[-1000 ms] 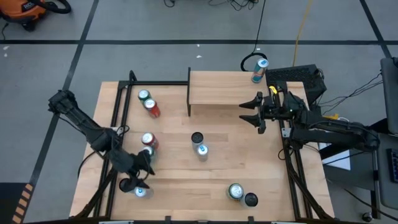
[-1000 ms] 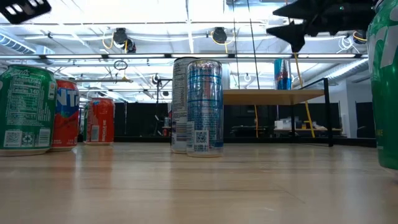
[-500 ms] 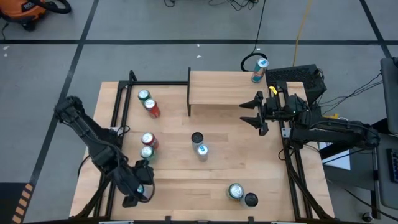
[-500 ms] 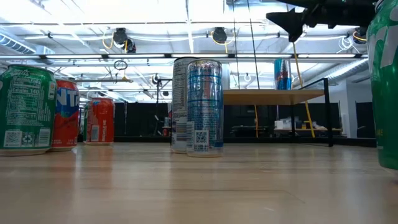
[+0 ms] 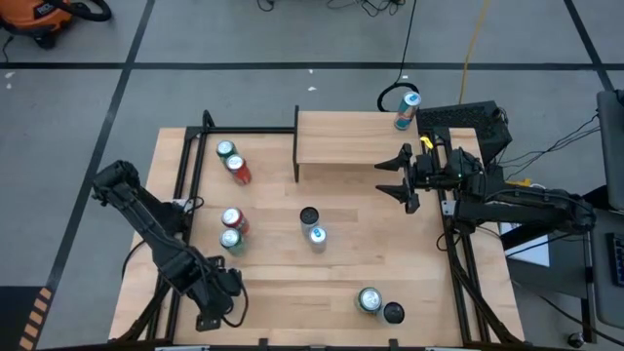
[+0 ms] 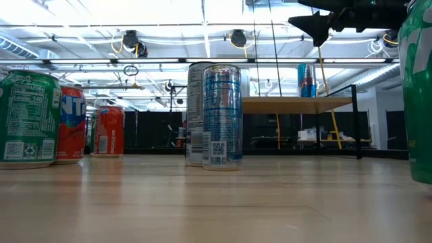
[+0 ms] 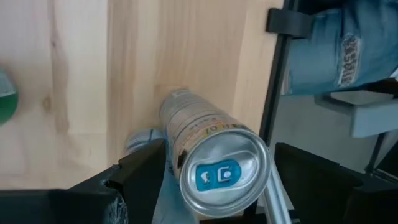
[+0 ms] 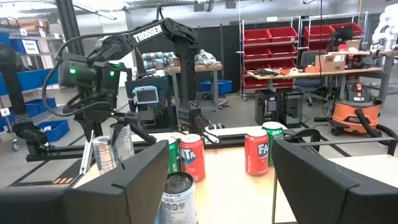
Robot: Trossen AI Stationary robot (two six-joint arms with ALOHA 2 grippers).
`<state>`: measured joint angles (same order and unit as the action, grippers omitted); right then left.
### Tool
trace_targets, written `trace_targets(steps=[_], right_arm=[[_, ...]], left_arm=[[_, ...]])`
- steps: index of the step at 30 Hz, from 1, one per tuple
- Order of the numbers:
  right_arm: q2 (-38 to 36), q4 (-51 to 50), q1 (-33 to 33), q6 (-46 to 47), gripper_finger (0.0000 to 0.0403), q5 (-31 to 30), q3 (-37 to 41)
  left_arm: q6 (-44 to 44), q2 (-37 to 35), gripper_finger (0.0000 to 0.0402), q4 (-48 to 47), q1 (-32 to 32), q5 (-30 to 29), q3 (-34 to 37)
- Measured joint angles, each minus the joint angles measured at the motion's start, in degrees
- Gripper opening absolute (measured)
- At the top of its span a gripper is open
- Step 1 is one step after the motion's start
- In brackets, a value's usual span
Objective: Place canned beverage on shelf
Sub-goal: Put the bottom blue soda can on the shelf aligned with the other blue soda can
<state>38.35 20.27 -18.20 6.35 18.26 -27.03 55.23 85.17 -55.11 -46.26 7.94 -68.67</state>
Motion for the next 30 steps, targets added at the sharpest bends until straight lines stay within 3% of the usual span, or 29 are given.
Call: trace_targets(steps=[11,18,24,30], right_arm=[[0.00,0.04,0.00,0.38,0.0274,-0.04,0.00],[0.00,0.19,-0.02,0.87,0.0274,-0.24,0.00],[0.00,0.59,-0.02,0.87,0.0274,-0.26,0.00],[0.00,0.42,-0.02,0.54,0.0274,-0.24,0.00]], left_arm=[[-0.48,0.04,0.0301,0.09,0.00,-2.20,0.01],[-0.44,-0.02,0.0301,-0.92,0.00,0.24,-1.95],[0.02,0.02,0.0301,-2.64,-2.00,-5.72,-4.65],[0.93,3.33,0.0301,-3.00,-3.62,-5.97,-4.63]])
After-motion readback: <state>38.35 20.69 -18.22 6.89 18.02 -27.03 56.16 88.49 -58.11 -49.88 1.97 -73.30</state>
